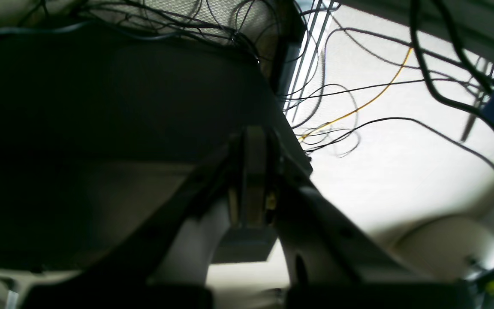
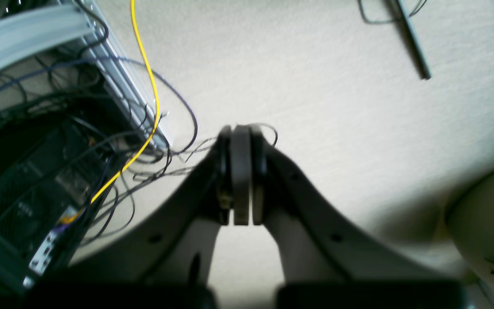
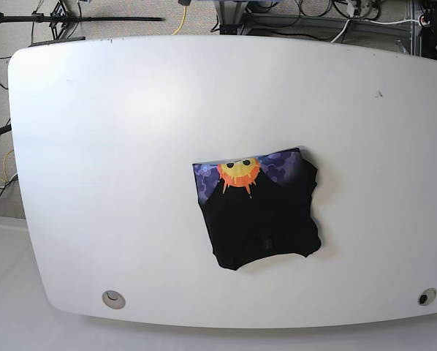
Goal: Fold the T-shirt properly
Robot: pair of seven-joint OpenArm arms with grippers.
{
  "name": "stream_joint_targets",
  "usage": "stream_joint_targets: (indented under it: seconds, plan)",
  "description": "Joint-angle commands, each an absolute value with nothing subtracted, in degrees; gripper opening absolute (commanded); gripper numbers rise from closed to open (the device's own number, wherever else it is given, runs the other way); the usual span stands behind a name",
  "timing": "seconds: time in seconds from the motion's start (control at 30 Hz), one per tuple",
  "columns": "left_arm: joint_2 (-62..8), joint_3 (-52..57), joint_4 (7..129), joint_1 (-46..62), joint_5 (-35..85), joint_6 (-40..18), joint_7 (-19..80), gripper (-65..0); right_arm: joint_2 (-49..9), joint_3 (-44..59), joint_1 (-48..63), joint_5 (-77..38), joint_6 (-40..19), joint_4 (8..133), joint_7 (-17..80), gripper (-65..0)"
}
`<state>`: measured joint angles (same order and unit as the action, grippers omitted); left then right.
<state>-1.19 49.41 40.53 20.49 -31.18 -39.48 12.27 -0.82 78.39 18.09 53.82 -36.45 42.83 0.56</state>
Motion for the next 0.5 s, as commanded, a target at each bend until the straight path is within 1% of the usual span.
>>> stream_joint_targets:
  seconds: [0.0,0.2,0.47]
  plan:
    - [-1.3,48.4,38.2,19.6,-34.0,-40.0,11.5,-65.0,-1.4,78.6,18.8,54.3,-36.5,41.4,0.3,-65.0]
    - [-1.3,46.5,34.0,16.6,-41.5,-40.0,9.2,-65.0,-1.6,78.5,18.5,56.0,-36.4,35.0,0.3,-65.0]
    - [-1.3,44.0,29.5,12.0,-49.7,-40.0,8.9,-65.0,-1.6,78.5,16.4,57.5,-36.4,29.0,0.2,-65.0]
